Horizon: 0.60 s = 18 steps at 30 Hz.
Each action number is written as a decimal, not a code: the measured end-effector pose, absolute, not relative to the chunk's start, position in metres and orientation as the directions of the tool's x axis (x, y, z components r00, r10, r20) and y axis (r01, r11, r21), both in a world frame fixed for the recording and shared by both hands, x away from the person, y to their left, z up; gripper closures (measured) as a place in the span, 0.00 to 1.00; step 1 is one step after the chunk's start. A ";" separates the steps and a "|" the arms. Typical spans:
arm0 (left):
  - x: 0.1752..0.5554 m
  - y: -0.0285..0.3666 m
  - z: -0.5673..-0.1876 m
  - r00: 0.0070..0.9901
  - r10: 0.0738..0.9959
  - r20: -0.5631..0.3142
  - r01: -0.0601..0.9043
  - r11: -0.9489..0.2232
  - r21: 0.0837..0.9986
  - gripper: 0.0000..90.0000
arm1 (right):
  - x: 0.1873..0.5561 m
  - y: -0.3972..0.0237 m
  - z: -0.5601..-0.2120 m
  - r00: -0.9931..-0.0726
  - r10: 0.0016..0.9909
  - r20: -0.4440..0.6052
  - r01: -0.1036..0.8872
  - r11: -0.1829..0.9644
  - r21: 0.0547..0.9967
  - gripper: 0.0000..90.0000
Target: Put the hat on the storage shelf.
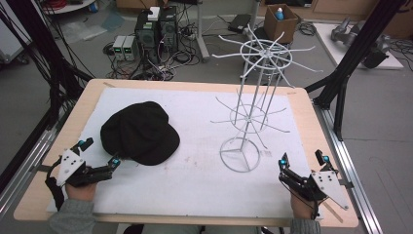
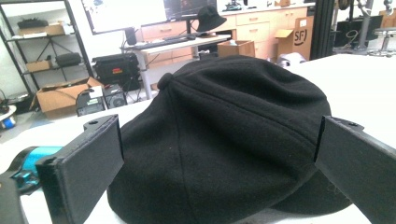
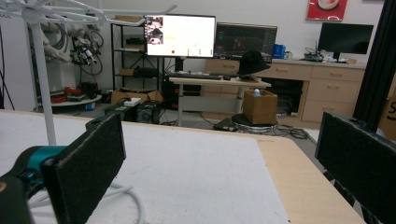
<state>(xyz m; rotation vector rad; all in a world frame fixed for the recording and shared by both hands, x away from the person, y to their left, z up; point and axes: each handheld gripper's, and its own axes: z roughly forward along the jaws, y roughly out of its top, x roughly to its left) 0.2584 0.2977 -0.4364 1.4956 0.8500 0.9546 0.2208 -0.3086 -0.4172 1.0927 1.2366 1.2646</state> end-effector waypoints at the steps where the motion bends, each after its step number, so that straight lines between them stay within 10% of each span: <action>1: 0.258 0.298 -0.436 0.415 0.903 0.113 0.008 -0.128 0.992 0.02 | 0.221 -0.308 -0.417 -0.078 0.996 -0.043 -0.066 0.038 0.997 0.01; 18: 0.268 0.295 -0.440 0.313 0.945 0.094 0.081 -0.126 0.989 0.02 | 0.222 -0.307 -0.417 -0.076 0.996 -0.046 -0.060 0.042 0.997 0.01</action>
